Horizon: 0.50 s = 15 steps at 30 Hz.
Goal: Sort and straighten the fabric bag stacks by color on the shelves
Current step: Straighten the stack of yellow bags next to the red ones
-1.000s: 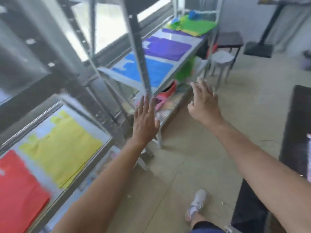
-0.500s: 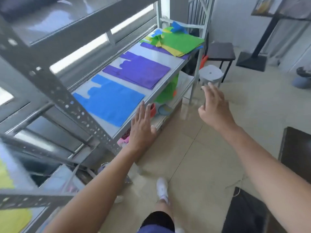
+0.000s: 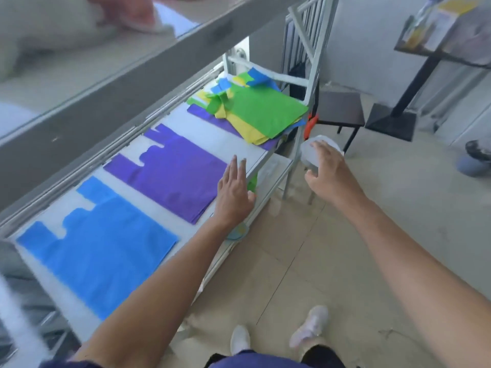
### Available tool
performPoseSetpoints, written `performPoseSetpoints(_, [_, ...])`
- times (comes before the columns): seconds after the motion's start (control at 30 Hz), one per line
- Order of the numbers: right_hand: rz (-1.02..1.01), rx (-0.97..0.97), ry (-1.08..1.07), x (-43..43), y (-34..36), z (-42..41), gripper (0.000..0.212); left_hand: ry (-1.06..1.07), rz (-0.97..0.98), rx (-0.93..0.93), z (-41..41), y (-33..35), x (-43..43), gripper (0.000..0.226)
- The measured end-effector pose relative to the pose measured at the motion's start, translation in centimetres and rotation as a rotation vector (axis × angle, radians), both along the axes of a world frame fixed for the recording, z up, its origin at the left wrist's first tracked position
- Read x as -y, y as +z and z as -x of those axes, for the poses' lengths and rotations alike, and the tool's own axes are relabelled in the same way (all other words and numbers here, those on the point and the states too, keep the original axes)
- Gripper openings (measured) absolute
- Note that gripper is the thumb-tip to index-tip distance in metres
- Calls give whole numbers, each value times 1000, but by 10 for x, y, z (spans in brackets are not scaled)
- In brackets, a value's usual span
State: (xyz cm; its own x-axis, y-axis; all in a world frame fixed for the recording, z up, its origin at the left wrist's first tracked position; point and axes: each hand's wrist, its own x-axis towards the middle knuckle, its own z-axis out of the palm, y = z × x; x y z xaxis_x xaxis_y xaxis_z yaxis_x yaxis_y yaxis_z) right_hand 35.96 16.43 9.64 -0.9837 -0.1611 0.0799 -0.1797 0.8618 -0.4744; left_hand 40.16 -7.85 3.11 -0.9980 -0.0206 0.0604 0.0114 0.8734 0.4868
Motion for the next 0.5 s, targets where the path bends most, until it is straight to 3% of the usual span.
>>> performPoseSetpoints(0.3, [-71,118,231,-64,-31,218,67,167,54,141,159,-27,-62,88])
performPoseSetpoints(0.5, [-109,175,455,-29,-45,309,67,431,-142,136,205,-61,-87,93])
